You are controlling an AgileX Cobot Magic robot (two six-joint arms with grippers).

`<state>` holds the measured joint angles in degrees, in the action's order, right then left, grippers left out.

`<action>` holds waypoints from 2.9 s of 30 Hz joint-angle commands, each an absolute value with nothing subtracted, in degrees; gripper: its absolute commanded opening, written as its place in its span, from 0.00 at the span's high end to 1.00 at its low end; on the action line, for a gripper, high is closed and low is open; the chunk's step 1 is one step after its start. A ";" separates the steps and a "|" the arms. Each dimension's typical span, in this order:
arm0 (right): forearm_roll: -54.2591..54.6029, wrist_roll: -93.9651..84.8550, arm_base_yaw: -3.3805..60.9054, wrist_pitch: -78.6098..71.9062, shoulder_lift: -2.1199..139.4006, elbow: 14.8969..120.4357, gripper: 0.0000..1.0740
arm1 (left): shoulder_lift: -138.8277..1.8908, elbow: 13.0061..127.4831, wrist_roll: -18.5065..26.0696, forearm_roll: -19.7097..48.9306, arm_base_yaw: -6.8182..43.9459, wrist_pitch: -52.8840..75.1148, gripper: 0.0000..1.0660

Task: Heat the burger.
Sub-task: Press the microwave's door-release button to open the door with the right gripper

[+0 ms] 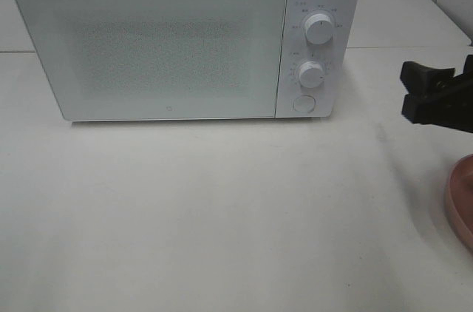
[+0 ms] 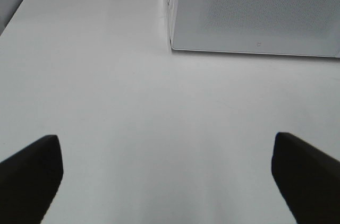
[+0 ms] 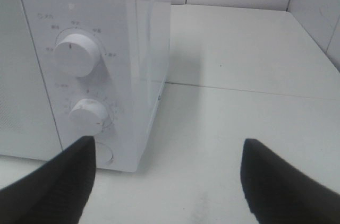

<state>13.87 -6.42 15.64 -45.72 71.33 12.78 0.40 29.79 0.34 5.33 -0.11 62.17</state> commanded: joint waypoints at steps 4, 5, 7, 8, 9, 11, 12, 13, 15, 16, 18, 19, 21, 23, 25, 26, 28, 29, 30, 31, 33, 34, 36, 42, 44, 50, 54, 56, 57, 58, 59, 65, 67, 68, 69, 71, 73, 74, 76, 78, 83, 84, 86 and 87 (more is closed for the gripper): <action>25.61 -14.55 26.53 -50.71 76.55 12.83 0.31 | 1.60 29.68 0.34 5.39 0.17 61.36 0.06; 27.96 -14.90 27.85 -51.57 77.23 12.83 0.31 | 1.60 29.68 0.34 5.39 0.17 61.36 0.06; 32.83 -15.93 31.11 -53.63 79.07 12.83 0.31 | 1.60 29.68 0.34 5.39 0.17 61.36 0.06; 34.72 -16.33 32.37 -54.66 79.98 12.83 0.31 | 1.60 29.68 0.34 5.39 0.17 61.36 0.06; 34.72 -16.33 32.37 -54.66 79.98 12.83 0.31 | 1.60 29.68 0.34 5.39 0.17 61.36 0.06; 40.68 -17.99 37.13 -58.04 82.39 12.83 0.31 | 1.60 29.68 0.34 5.39 0.17 61.36 0.06; 40.68 -17.99 37.13 -58.04 82.39 12.83 0.31 | 1.60 29.68 0.34 5.39 0.17 61.36 0.06; 43.95 -18.91 39.94 -60.56 83.94 12.83 0.31 | 1.60 29.68 0.34 5.39 0.17 61.36 0.06; 47.27 -19.14 42.80 -62.40 85.49 12.95 0.31 | 1.60 29.68 0.34 5.39 0.17 61.36 0.06; 48.59 -19.14 43.83 -63.48 86.00 12.95 0.31 | 1.60 29.68 0.34 5.39 0.17 61.36 0.06; 50.65 -19.14 46.12 -65.15 87.32 12.95 0.31 | 1.60 29.68 0.34 5.39 0.17 61.36 0.06; 50.65 -19.14 46.12 -65.15 87.32 12.95 0.31 | 1.60 29.68 0.34 5.39 0.17 61.36 0.06; 52.65 -18.79 48.59 -66.46 88.75 12.95 0.31 | 1.60 29.68 0.34 5.39 0.17 61.36 0.06; 53.40 -18.28 49.73 -66.58 89.21 12.95 0.31 | 1.60 29.68 0.34 5.39 0.17 61.36 0.06; 53.40 -18.05 50.13 -66.46 89.27 12.95 0.31 | 1.60 29.68 0.34 5.39 0.17 61.36 0.06; 53.40 -17.19 50.48 -66.52 89.27 12.95 0.31 | 1.60 29.68 0.34 5.39 0.17 61.36 0.06; 53.40 -15.07 50.48 -66.52 89.27 12.95 0.32 | 1.60 29.68 0.34 5.39 0.17 61.36 0.06; 53.40 -13.46 50.48 -66.52 89.27 12.95 0.32 | 1.60 29.68 0.34 5.39 0.17 61.36 0.06; 53.40 -13.46 50.48 -66.52 89.27 12.95 0.32 | 1.60 29.68 0.34 5.39 0.17 61.36 0.06; 53.34 -10.08 50.48 -66.52 89.27 12.95 0.35 | 1.60 29.68 0.34 5.39 0.17 61.36 0.06; 53.29 -7.85 50.48 -66.46 89.27 12.95 0.36 | 1.60 29.68 0.34 5.39 0.17 61.36 0.06; 53.29 -3.55 50.48 -66.46 89.27 12.95 0.39 | 1.60 29.68 0.34 5.39 0.17 61.36 0.06; 53.29 -0.86 50.48 -66.46 89.27 12.95 0.41 | 1.60 29.68 0.34 5.39 0.17 61.36 0.06; 53.06 17.48 50.48 -66.23 89.27 12.95 0.57 | 1.60 29.68 0.34 5.39 0.17 61.36 0.06; 53.06 31.17 50.48 -66.23 89.27 12.95 0.66 | 1.60 29.68 0.34 5.39 0.17 61.36 0.06; 53.06 53.17 50.48 -66.29 89.27 12.95 0.84 | 1.60 29.68 0.34 5.39 0.17 61.36 0.06; 53.11 61.88 50.48 -66.29 89.27 12.95 0.90 | 1.60 29.68 0.34 5.39 0.17 61.36 0.06; 53.11 63.71 50.48 -66.29 89.27 12.95 0.92 | 1.60 29.68 0.34 5.39 0.17 61.36 0.06; 53.29 66.86 50.48 -66.29 89.27 12.95 0.96 | 1.60 29.68 0.34 5.39 0.17 61.36 0.06; 53.29 67.67 50.48 -66.29 89.27 12.95 0.98 | 1.60 29.68 0.34 5.39 0.17 61.36 0.06; 53.29 67.67 50.48 -66.29 89.27 12.95 0.98 | 1.60 29.68 0.34 5.39 0.17 61.36 0.06; 53.29 68.87 50.48 -66.12 90.87 12.95 1.00 | 1.60 29.68 0.34 5.39 0.17 61.36 0.06; 53.06 69.04 50.48 -65.95 92.30 12.95 1.00 | 1.60 29.68 0.34 5.39 0.17 61.36 0.06; 53.06 69.04 50.48 -65.95 92.30 12.95 1.00 | 1.60 29.68 0.34 5.39 0.17 61.36 0.06; 52.94 69.56 50.48 -65.95 93.05 12.95 1.00 | 1.60 29.68 0.34 5.39 0.17 61.36 0.06; 52.88 70.93 50.48 -65.95 94.37 12.95 1.00 | 1.60 29.68 0.34 5.39 0.17 61.36 0.06; 52.43 72.99 50.08 -65.66 96.37 13.75 1.00 | 1.60 29.68 0.34 5.39 0.17 61.36 0.06; 52.43 72.99 50.08 -65.66 96.37 13.75 1.00 | 1.60 29.68 0.34 5.39 0.17 61.36 0.06; 50.99 73.63 50.08 -65.15 98.55 15.18 1.00 | 1.60 29.68 0.34 5.39 0.17 61.36 0.06; 50.59 73.63 50.08 -64.69 99.06 15.76 1.00 | 1.60 29.68 0.34 5.39 0.17 61.36 0.06; 49.16 74.20 48.41 -62.05 101.70 18.96 1.00 | 1.60 29.68 0.34 5.39 0.17 61.36 0.06; 47.84 74.20 46.93 -61.54 102.62 20.17 1.00 | 1.60 29.68 0.34 5.39 0.17 61.36 0.06; 46.87 74.20 46.07 -61.54 103.08 20.80 1.00 | 1.60 29.68 0.34 5.39 0.17 61.36 0.06; 45.72 74.20 44.75 -60.96 103.82 21.94 1.00 | 1.60 29.68 0.34 5.39 0.17 61.36 0.06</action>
<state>47.27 74.03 45.84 -61.54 103.36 20.97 0.40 29.79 0.34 5.33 -0.11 62.17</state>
